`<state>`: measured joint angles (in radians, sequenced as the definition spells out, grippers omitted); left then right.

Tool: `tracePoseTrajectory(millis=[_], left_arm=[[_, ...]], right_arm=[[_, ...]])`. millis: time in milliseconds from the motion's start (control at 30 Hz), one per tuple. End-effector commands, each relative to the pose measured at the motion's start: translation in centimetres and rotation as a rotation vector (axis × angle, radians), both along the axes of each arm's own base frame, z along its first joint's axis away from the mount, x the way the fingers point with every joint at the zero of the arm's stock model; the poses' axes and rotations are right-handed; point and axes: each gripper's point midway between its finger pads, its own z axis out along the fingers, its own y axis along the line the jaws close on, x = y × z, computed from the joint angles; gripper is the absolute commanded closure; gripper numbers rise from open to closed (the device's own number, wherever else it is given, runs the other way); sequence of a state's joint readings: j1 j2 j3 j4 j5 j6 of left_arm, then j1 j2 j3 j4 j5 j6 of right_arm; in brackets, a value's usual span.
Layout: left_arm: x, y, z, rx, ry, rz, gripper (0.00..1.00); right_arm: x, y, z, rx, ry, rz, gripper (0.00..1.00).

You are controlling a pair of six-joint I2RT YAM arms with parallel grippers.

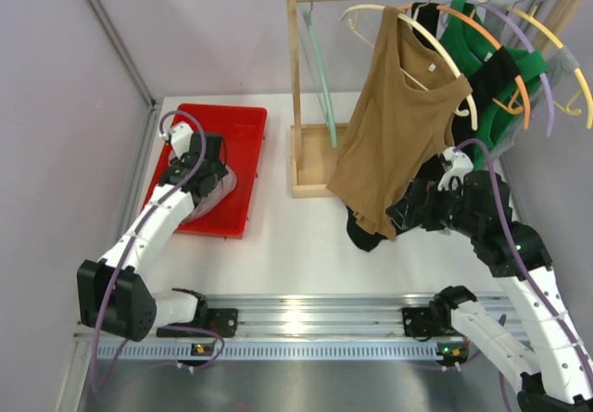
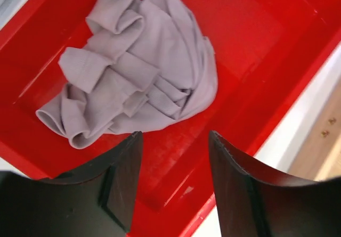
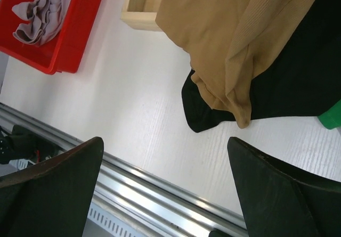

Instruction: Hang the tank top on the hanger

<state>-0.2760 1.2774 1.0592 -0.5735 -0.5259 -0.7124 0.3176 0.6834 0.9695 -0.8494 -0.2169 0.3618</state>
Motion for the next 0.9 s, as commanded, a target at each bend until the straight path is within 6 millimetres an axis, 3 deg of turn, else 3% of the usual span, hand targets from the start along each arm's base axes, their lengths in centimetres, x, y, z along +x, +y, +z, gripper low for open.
tracePoseTrajectory(millis=[0,100,233,367,500,533,567,700,867], left_arm=[[-1.3,3.4,-1.4,0.037,0.029,0.135,0.42],[-1.1,5.8,-3.2,0.029,0.065,0.188,0.41],[0.5,7.2,-2.9,0.033,0.016,0.202,0.38],[3.2,9.9,-2.1,0.042,-0.030,0.273,0.37],[5.5,11.7,-3.4,0.051,-0.001,0.307,0.37],[6.0,11.9,-4.8,0.060,0.035,0.310,0.37],[6.8,12.2,-4.6,0.068,0.032,0.301,0.37],[8.9,12.7,-7.3,0.115,0.095,0.266,0.37],[10.2,12.7,-9.1,0.126,0.132,0.240,0.38]], right_arm=[[0.2,0.5,1.3,0.043,-0.060,0.023,0.00],[0.0,0.9,0.8,0.058,-0.052,0.042,0.00],[0.0,1.1,0.8,0.066,-0.058,0.049,0.00],[0.0,1.3,0.8,0.071,-0.055,0.064,0.00],[-0.1,1.5,1.0,0.075,-0.066,0.074,0.00],[-0.1,1.5,1.0,0.074,-0.065,0.076,0.00],[-0.1,1.5,1.0,0.073,-0.064,0.080,0.00],[-0.2,1.6,1.0,0.075,-0.069,0.093,0.00],[-0.1,1.8,0.7,0.065,-0.067,0.108,0.00]])
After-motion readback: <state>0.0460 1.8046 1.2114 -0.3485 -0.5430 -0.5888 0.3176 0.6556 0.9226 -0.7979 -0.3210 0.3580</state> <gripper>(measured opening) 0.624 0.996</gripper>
